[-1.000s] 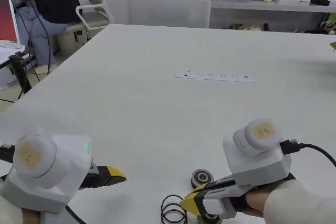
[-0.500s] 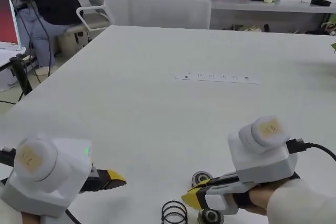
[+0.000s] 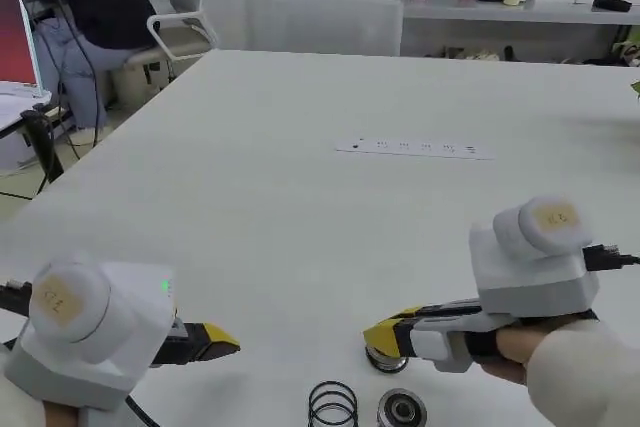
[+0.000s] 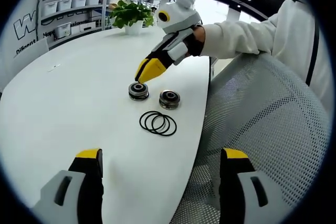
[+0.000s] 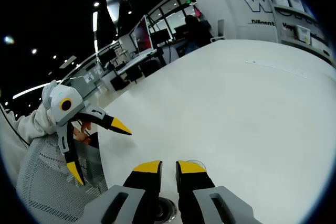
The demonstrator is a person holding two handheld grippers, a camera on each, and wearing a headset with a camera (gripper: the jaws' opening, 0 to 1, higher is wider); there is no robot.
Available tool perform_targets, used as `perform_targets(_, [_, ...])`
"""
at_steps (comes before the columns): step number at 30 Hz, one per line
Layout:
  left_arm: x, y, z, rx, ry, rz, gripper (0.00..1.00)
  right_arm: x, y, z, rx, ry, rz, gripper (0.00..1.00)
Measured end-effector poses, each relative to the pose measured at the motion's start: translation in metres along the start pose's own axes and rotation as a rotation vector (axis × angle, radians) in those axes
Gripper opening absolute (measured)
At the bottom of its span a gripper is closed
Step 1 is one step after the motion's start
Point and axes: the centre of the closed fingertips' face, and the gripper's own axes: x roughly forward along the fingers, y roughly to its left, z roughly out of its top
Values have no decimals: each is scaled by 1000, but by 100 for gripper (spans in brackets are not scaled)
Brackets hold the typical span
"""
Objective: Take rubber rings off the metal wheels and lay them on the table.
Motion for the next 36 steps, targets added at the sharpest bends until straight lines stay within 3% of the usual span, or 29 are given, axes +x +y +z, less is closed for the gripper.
perform_targets(4, [0,1,-3,1,15,6,90,-7,-9,6,24,-29,-27,9])
perform_targets(8, [-1,2,0,0,-1,12,90,-13,-19,7,33,-42,-54,9])
perform_targets(17, [-4,5,14,-13,-61,42,89,-22,-38,-10,32,0,-93,11])
perform_targets(22, [-6,6,22,75,-52,66,79,-23,-43,-18,24,29,-105,11])
perform_targets(29, [-14,9,50,93,-146,89,80,-20,-40,-33,-44,100,-96,12])
perform_targets(31, [-16,6,61,90,-181,79,80,-20,-39,-34,-50,103,-94,13])
perform_targets(34, [-21,-5,90,75,-278,27,82,-20,-40,-36,-55,106,-91,15])
perform_targets(36, [-23,-6,97,88,-286,27,82,-20,-39,-37,-65,108,-92,17])
